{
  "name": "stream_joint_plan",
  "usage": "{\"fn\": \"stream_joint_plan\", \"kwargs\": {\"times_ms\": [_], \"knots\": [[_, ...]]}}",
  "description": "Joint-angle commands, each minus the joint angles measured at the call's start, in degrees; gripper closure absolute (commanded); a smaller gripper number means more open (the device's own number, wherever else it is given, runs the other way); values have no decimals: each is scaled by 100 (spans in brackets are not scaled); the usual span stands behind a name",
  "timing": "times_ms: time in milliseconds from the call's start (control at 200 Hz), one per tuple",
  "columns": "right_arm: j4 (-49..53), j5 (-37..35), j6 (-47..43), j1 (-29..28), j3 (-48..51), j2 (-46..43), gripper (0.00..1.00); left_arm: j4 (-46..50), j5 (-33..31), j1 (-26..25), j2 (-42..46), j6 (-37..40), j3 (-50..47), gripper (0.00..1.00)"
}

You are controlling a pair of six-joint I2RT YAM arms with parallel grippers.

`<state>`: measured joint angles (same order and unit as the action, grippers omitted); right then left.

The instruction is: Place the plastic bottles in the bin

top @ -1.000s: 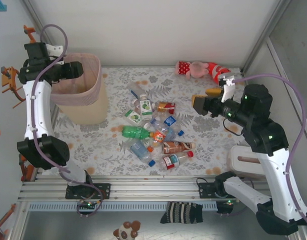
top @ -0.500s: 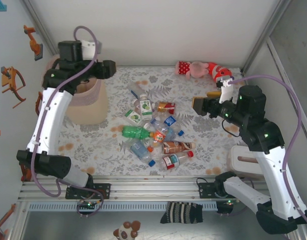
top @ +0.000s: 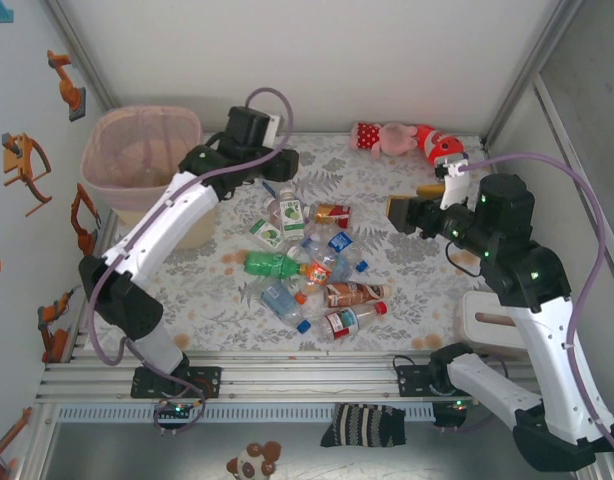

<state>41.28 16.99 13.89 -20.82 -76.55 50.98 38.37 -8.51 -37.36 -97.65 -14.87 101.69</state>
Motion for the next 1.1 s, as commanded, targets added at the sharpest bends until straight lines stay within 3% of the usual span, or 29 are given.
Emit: {"fn": "stream_joint_plan", "kwargs": {"times_ms": [0, 446, 1092], "knots": [[67, -87, -100, -17, 53, -74, 25, -220, -468, -201, -257, -502, -183, 31], [158, -38, -131, -10, 9, -69, 25, -255, -900, -446, -1131, -1851, -818, 18], [238, -3, -57, -14, -53, -82, 25, -358, -196, -174, -2036, -1958, -835, 15]]}}
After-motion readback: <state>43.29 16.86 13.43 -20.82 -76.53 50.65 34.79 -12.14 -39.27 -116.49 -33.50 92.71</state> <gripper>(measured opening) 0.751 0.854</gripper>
